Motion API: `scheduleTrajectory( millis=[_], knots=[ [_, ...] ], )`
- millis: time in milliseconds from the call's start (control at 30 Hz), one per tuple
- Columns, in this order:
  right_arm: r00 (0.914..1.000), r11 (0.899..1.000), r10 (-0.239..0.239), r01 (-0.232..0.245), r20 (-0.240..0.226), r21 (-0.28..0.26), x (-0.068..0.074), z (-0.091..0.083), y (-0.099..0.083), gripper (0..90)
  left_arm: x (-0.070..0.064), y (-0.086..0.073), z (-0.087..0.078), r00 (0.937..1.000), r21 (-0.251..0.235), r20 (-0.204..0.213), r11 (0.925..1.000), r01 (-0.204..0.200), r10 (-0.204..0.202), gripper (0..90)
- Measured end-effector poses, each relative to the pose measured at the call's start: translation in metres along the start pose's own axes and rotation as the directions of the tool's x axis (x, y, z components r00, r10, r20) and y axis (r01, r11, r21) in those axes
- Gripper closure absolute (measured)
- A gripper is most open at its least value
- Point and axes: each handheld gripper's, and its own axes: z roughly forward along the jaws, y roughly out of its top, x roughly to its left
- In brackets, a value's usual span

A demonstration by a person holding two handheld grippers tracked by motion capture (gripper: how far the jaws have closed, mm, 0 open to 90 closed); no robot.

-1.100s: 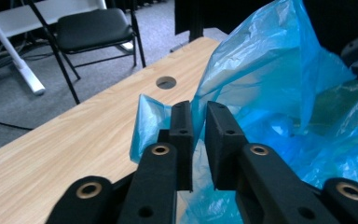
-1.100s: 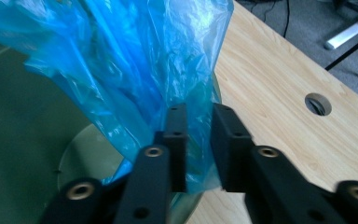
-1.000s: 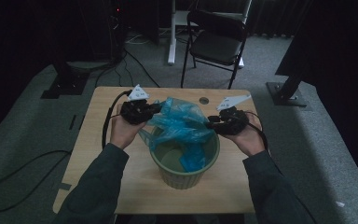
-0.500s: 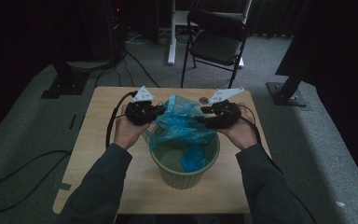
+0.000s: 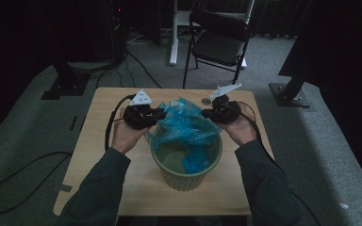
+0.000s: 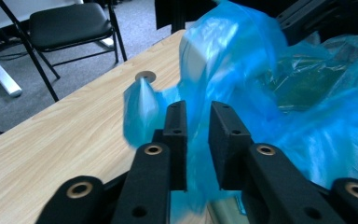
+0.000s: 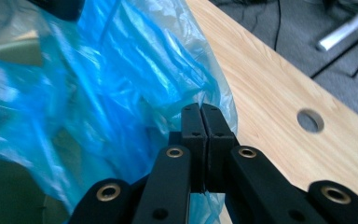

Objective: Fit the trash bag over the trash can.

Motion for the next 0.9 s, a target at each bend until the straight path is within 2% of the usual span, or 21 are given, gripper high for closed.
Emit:
scheduleTrajectory(
  millis=[100,133,167,267,533,567,700,767,900],
  knots=[
    [0.9996,1.0,0.022,-0.022,0.014,0.01,-0.003,0.001,-0.003,89.7,0.0,-0.001,-0.002,1.0,-0.005,0.001,1.0,0.005,-0.005,73.2],
    [0.9996,1.0,0.022,-0.022,0.014,0.01,-0.003,0.001,-0.003,89.7,0.001,-0.005,-0.005,0.9998,0.001,0.018,0.9999,0.013,-0.013,73.2],
    [0.9978,0.998,0.063,-0.063,0.02,0.015,-0.008,0.002,-0.006,89.8,0.001,-0.006,-0.005,0.9996,0.007,0.023,0.9999,0.016,-0.016,68.1],
    [0.9959,0.996,0.086,-0.087,0.027,0.021,-0.013,0.004,-0.01,89.7,-0.001,-0.009,-0.003,0.9995,0.031,0.031,0.9995,0.008,-0.009,67.1],
    [0.9899,0.99,0.135,-0.137,0.044,0.037,-0.02,0.005,-0.015,89.8,-0.001,-0.014,-0.003,0.9998,0.049,0.021,0.9988,0.007,-0.008,80.5],
    [0.987,0.987,0.152,-0.155,0.051,0.051,-0.023,0.006,-0.017,89.9,0.001,-0.015,-0.003,0.9998,0.049,0.015,0.9988,0.011,-0.011,84.7],
    [0.9854,0.985,0.162,-0.165,0.053,0.056,-0.025,0.007,-0.02,90.0,0.004,-0.016,-0.004,0.9998,0.051,0.003,0.9985,0.019,-0.019,87.7],
    [0.9828,0.981,0.177,-0.18,0.053,0.074,-0.029,0.009,-0.026,90.0,0.008,-0.017,-0.005,0.9993,0.054,-0.01,0.9979,0.036,-0.035,88.3],
    [0.98,0.977,0.191,-0.195,0.056,0.091,-0.031,0.01,-0.032,90.0,0.01,-0.02,-0.005,0.9989,0.061,-0.018,0.9972,0.044,-0.043,88.6]
  ],
)
